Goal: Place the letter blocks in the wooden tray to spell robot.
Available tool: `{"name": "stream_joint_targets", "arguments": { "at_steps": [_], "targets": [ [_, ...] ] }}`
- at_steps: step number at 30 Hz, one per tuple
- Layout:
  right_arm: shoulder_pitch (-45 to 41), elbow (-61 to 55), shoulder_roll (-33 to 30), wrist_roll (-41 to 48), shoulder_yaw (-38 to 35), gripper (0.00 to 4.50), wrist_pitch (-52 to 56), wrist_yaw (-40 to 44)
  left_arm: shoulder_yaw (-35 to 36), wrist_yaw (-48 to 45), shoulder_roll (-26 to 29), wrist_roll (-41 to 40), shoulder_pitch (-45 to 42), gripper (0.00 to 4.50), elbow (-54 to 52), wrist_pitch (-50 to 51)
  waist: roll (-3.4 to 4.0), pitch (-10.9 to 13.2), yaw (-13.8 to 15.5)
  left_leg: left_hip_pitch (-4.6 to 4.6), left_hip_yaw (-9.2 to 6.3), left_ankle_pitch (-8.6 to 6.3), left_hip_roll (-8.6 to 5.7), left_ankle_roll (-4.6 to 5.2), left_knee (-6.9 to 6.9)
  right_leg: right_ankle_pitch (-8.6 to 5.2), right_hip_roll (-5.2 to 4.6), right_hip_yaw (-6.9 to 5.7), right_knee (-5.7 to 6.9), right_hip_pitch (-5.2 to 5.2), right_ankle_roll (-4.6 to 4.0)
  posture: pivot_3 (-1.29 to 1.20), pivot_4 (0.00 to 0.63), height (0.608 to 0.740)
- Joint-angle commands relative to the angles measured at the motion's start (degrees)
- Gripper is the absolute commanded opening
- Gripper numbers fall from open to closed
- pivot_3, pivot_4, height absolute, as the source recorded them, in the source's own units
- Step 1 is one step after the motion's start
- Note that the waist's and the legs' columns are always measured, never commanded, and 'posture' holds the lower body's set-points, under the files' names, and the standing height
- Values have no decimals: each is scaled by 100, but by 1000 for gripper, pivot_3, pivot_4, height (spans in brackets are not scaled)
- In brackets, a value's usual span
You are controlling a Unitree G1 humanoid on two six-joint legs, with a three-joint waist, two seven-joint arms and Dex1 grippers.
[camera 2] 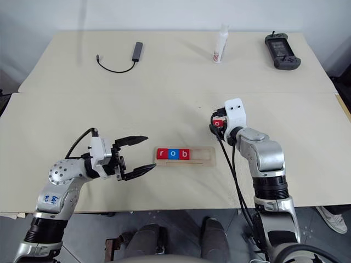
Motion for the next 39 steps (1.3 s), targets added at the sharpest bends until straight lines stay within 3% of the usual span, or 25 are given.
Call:
{"name": "stream_joint_targets", "arguments": {
  "at_steps": [1,8,13,21,26,30,32,35,39],
  "targets": [
    [-48,-18,38,-18,-22,1456,9,-43,97,28,35,-84,34,4500,-214,-21,0,0,-10,0,0,0,0,0,0,0,0,0,0,0,0,0,150,740],
    [91,-487,-189,81,-282,1444,262,-6,18,5,-23,-83,-59,4500,-111,-44,0,0,-22,-1,-1,0,0,0,-2,0,0,0,-1,0,0,0,150,740],
    [696,-1844,-401,291,-874,1444,1210,-115,-97,-188,-88,-85,-269,4500,144,-85,0,0,61,-3,-1,0,-1,0,-11,0,0,-1,-10,-1,0,0,150,740],
    [2047,-3879,-29,429,-1584,1444,2551,-397,-218,-550,-139,-140,-470,4500,385,-40,0,0,76,0,2,0,-3,0,-21,0,1,0,-17,-2,0,0,150,740],
    [2629,-4486,507,348,-1512,1444,2693,-658,-241,-700,-131,-171,-502,4500,379,71,1,-1,61,6,3,0,-2,0,-28,0,1,3,-17,-2,0,0,150,740],
    [2726,-4522,487,400,-1415,2782,2626,-589,-237,-742,-137,-177,-497,4500,332,140,1,-1,64,6,2,0,-3,0,-28,0,1,4,-16,-1,0,0,150,740],
    [2759,-4489,150,490,-1450,3467,2514,-329,-245,-769,-123,-173,-492,4500,332,187,1,-1,65,6,2,0,-3,0,-28,0,1,5,-17,-1,-1,0,150,740],
    [2909,-4334,-970,1025,-1727,4473,2461,749,-246,-766,-152,-157,-481,4500,326,187,1,-1,98,3,-1,0,-8,1,-28,0,0,4,-23,0,-1,0,150,740],
    [3337,-3746,-2744,1364,-1695,4473,1130,2533,-244,-744,-192,-134,-480,4500,330,139,-1,0,89,5,0,-3,-8,6,-43,0,0,3,-41,4,0,0,150,740]
  ]
}}
